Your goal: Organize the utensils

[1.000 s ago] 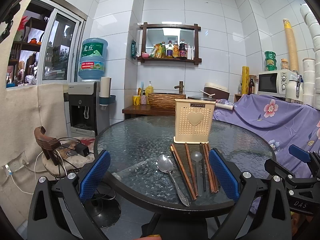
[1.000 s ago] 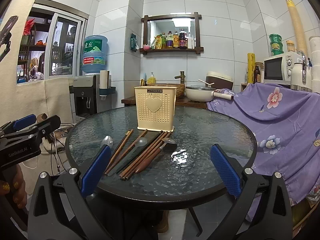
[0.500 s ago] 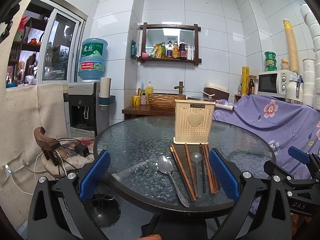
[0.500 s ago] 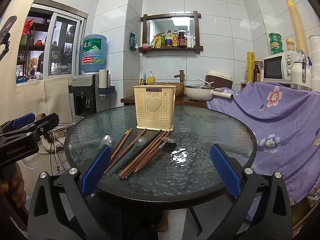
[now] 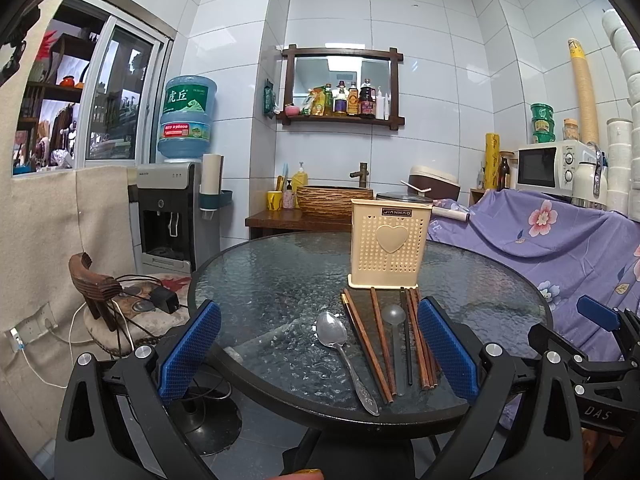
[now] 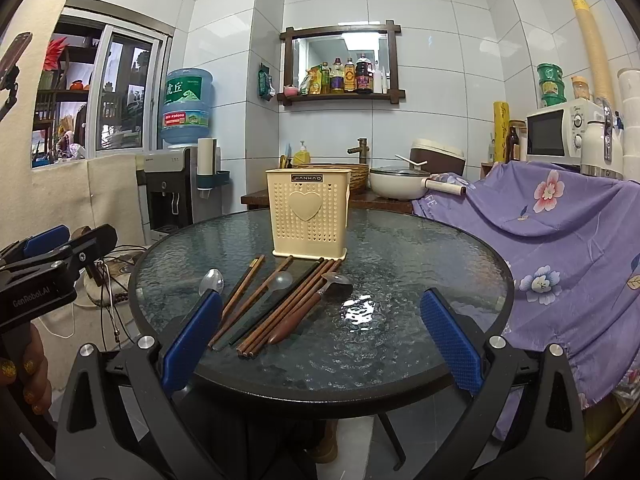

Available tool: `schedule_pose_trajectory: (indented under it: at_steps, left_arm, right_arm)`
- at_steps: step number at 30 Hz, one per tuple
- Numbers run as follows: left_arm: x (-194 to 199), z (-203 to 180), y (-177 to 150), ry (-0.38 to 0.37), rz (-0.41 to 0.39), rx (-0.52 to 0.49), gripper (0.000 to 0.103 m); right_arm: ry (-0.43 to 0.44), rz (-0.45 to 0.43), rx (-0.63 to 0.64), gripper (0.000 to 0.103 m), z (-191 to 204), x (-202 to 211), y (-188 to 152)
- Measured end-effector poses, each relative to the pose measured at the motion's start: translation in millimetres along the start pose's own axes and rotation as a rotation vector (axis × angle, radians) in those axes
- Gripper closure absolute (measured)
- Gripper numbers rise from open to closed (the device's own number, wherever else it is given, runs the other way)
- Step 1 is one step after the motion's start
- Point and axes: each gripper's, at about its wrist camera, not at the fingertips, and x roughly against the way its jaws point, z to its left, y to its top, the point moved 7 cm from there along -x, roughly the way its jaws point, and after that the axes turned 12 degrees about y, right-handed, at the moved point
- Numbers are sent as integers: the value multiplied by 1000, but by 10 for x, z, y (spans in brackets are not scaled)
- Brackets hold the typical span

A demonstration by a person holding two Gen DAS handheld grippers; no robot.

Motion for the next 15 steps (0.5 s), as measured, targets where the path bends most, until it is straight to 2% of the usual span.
schedule_pose_trajectory:
  at_steps: [15]
  left_arm:
    - [-44,28,4,0,15,9,6]
  right_arm:
    - [-3,0,2,5,4,5,13]
